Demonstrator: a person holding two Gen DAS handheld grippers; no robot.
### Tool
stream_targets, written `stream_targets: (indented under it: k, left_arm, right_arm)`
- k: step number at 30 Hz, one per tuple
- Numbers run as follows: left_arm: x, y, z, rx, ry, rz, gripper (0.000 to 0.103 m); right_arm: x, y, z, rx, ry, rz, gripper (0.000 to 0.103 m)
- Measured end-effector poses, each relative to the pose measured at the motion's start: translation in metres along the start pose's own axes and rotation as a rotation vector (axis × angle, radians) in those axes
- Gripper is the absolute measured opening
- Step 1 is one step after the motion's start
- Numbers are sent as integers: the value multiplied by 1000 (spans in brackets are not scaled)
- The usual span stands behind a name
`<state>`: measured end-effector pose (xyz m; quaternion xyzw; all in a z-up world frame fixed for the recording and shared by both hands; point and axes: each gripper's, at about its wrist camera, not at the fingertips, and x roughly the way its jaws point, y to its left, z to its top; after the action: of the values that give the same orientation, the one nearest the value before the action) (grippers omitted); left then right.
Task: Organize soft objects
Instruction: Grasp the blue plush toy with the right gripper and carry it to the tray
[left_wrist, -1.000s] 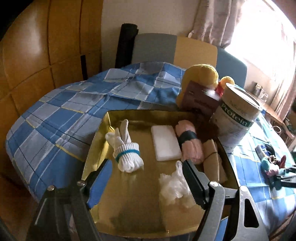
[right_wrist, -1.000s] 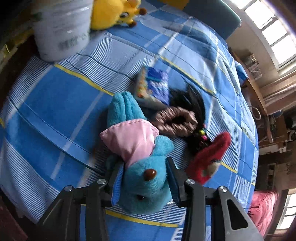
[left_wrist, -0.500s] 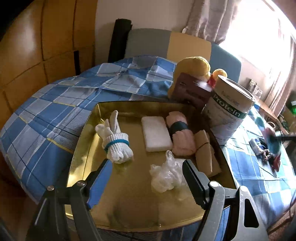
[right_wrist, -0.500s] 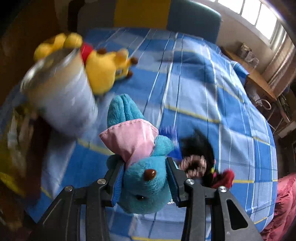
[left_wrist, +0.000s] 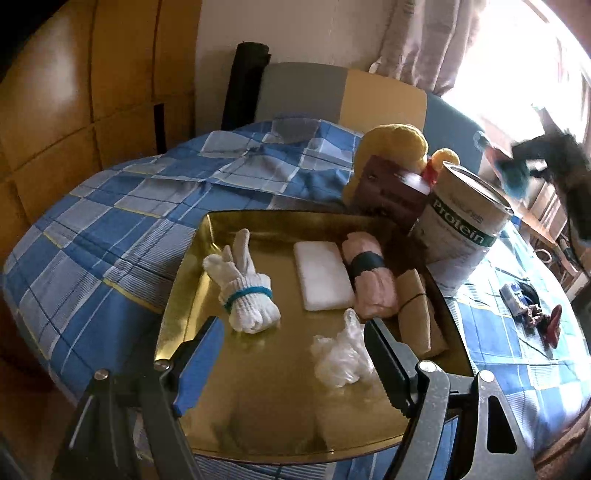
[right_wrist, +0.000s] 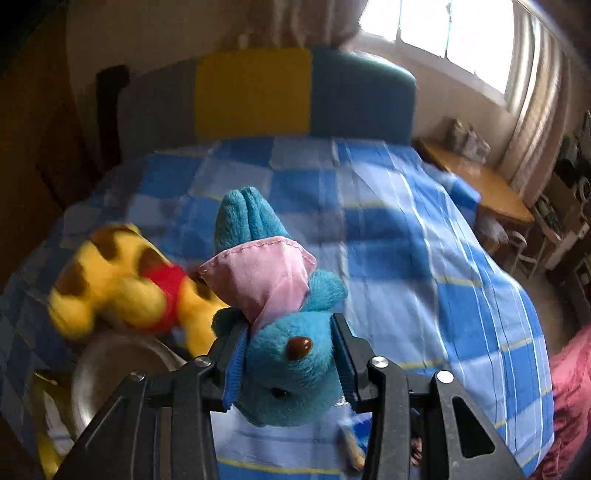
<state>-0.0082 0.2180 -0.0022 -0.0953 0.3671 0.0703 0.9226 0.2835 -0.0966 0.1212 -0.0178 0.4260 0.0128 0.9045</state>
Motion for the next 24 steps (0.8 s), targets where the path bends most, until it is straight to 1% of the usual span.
stream_targets:
  k: [3, 6, 8, 9, 12, 13, 15, 17, 19, 21, 24]
  left_arm:
    - [1, 4, 0, -4, 4, 2, 79]
    - [1, 7, -2, -8, 9, 7, 79]
    - [1, 10, -3, -15, 10, 8, 79]
    - [1, 11, -4, -18, 11, 9, 79]
    - [0, 15, -5, -32, 11, 12, 79]
    - [0, 16, -5, -35, 10, 13, 79]
    - [-2, 18, -6, -42, 6, 16, 79]
    - [-3, 23, -8, -57, 1, 24, 79]
    - [-4, 29, -9, -75, 2, 35, 79]
    - [-4, 37, -11, -95, 7, 47, 79]
    - [-5, 48, -14, -116, 9, 69, 79]
  right_arm:
    - [-12, 36, 13, -48, -51, 69, 42]
    - [-30, 84, 16, -124, -101, 170, 42]
    - [-43, 112, 11, -179, -119, 223, 42]
    - [-49, 129, 6, -213, -122, 262, 42]
    - [-59, 169, -12, -299, -108, 349, 42]
    - [-60, 185, -22, -336, -89, 383, 42]
    - [-58, 207, -39, -379, -46, 416, 43]
    - [-47, 231, -62, -412, 34, 460, 43]
    - [-30, 249, -87, -436, 99, 463, 43]
    - [-7, 262, -107, -424, 171, 469, 43]
    - [16, 276, -128, -413, 228, 469, 43]
